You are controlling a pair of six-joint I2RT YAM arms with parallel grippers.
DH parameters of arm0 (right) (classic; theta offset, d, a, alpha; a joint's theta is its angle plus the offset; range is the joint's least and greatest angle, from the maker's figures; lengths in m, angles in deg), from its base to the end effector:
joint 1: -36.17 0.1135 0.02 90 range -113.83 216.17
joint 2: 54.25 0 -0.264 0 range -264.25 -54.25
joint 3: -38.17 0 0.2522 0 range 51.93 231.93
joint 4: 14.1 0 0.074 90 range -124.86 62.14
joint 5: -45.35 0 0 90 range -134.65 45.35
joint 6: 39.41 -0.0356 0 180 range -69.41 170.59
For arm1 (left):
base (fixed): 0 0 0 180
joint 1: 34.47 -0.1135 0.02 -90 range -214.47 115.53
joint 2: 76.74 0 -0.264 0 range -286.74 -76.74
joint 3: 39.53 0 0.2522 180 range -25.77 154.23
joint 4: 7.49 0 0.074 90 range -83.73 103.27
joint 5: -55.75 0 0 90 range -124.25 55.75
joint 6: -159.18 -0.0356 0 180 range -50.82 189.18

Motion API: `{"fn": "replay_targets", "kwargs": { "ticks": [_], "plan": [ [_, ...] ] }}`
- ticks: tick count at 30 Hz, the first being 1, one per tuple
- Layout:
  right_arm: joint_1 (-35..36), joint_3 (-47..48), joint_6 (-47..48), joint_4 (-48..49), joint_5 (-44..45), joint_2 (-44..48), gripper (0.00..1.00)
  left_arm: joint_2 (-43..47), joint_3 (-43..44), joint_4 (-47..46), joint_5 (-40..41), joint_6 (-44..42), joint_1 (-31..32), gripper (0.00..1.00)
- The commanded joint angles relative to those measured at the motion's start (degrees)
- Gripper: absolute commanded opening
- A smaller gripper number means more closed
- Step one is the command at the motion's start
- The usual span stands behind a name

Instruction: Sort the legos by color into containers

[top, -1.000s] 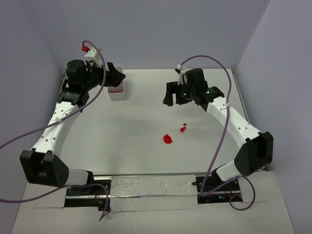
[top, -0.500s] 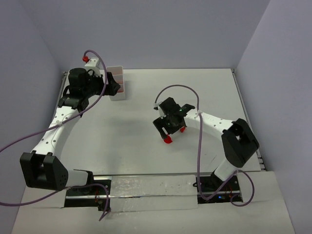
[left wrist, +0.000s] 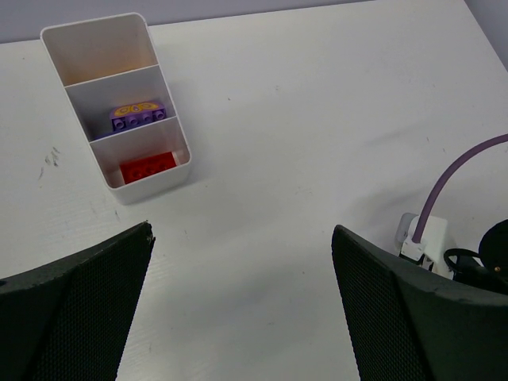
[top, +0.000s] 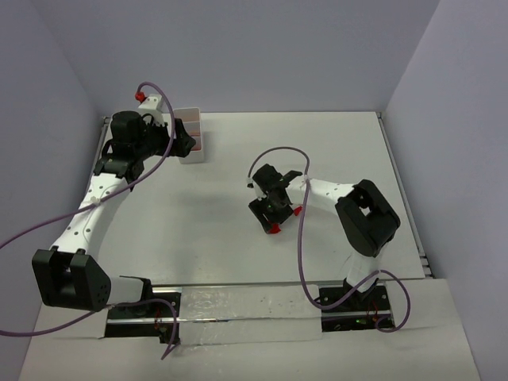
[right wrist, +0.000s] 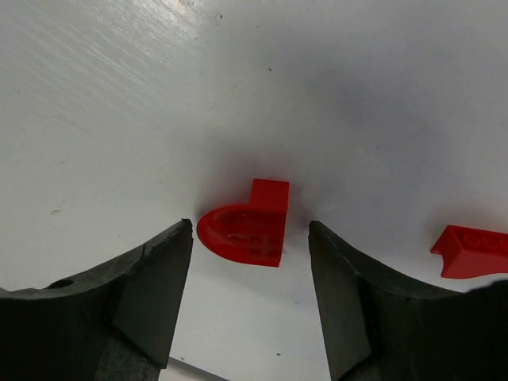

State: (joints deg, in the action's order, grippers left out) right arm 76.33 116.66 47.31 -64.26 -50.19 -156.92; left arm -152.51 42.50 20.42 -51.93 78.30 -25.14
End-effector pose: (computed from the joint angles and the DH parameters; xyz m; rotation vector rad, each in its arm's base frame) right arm 0.2557 0.2203 0.1624 -0.9390 2.7548 0.2789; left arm 0.3003 -0.0603 0.3571 0.2099 1.9533 -0.5126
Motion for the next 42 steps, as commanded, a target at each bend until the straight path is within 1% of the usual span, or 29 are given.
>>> {"fn": "replay_targets", "kwargs": {
  "ticks": [1,3,10,11,13,16,18,19,21,23,24,26,28,30,33,35,38,42],
  "plan": [
    [0.54,3.06,0.09,-0.67,-1.37,-1.07,0.60,0.13,1.34,-0.53,-0.96,-0.77,-0.18,0.99],
    [0.52,3.60,0.10,-1.10,-1.87,-1.21,0.52,-0.10,1.44,-0.59,-0.87,-0.75,-0.18,0.99],
    [0.40,6.41,-0.11,-2.18,-7.16,1.06,0.37,-0.61,0.94,-0.35,-2.63,0.81,-1.24,0.99],
    [0.21,7.05,-0.18,-2.35,-8.50,1.62,0.35,-0.73,0.64,-0.43,-3.80,1.29,-1.82,0.99],
    [-0.56,8.24,-0.62,-2.53,-11.68,2.72,0.34,-0.78,-0.21,-0.60,-8.68,2.10,-3.19,0.99],
    [-4.43,11.73,-2.82,-2.45,-21.07,4.37,0.31,-0.52,-2.91,-2.47,-15.73,3.40,-5.40,0.99],
    [-7.44,13.70,-5.23,-1.54,-26.78,5.25,0.30,0.14,-5.16,-4.51,-19.74,4.42,-5.54,0.97],
    [-8.73,14.70,-8.34,0.49,-28.71,5.60,0.29,1.45,-7.86,-6.16,-21.28,5.21,-5.54,0.97],
    [-13.37,14.25,-14.80,5.49,-33.48,7.26,0.15,2.75,-10.58,-9.03,-21.87,7.27,-5.35,0.95],
    [-16.43,11.93,-23.51,13.65,-35.61,9.84,0.14,3.15,-12.08,-10.37,-21.18,8.84,-4.58,0.91],
    [-16.69,11.73,-24.31,14.42,-35.98,10.38,0.14,3.24,-12.41,-10.60,-21.09,9.04,-4.49,0.90],
    [-18.09,12.35,-33.08,19.02,-36.55,10.42,0.14,3.48,-12.98,-11.16,-19.20,8.72,-2.25,0.88],
    [-18.32,13.09,-37.66,20.48,-36.12,9.94,0.14,3.17,-12.64,-11.03,-18.10,7.94,-0.19,0.88],
    [-18.62,13.36,-45.06,22.37,-35.15,9.11,0.13,2.03,-10.37,-9.68,-15.04,6.14,3.88,0.86],
    [-18.62,12.70,-51.89,24.62,-34.27,8.01,0.12,-0.25,-6.24,-7.97,-12.74,4.51,8.68,0.86],
    [-18.62,12.03,-54.66,25.47,-34.10,7.31,0.12,-2.04,-3.85,-7.82,-12.38,5.00,10.80,0.86],
    [-18.62,10.20,-58.29,27.39,-35.04,6.78,0.11,-4.96,-1.16,-7.91,-12.29,5.55,12.87,0.85],
    [-18.62,7.66,-60.67,29.81,-35.62,7.43,0.09,-6.64,-0.23,-9.30,-12.75,6.09,14.72,0.83]
  ]
}}
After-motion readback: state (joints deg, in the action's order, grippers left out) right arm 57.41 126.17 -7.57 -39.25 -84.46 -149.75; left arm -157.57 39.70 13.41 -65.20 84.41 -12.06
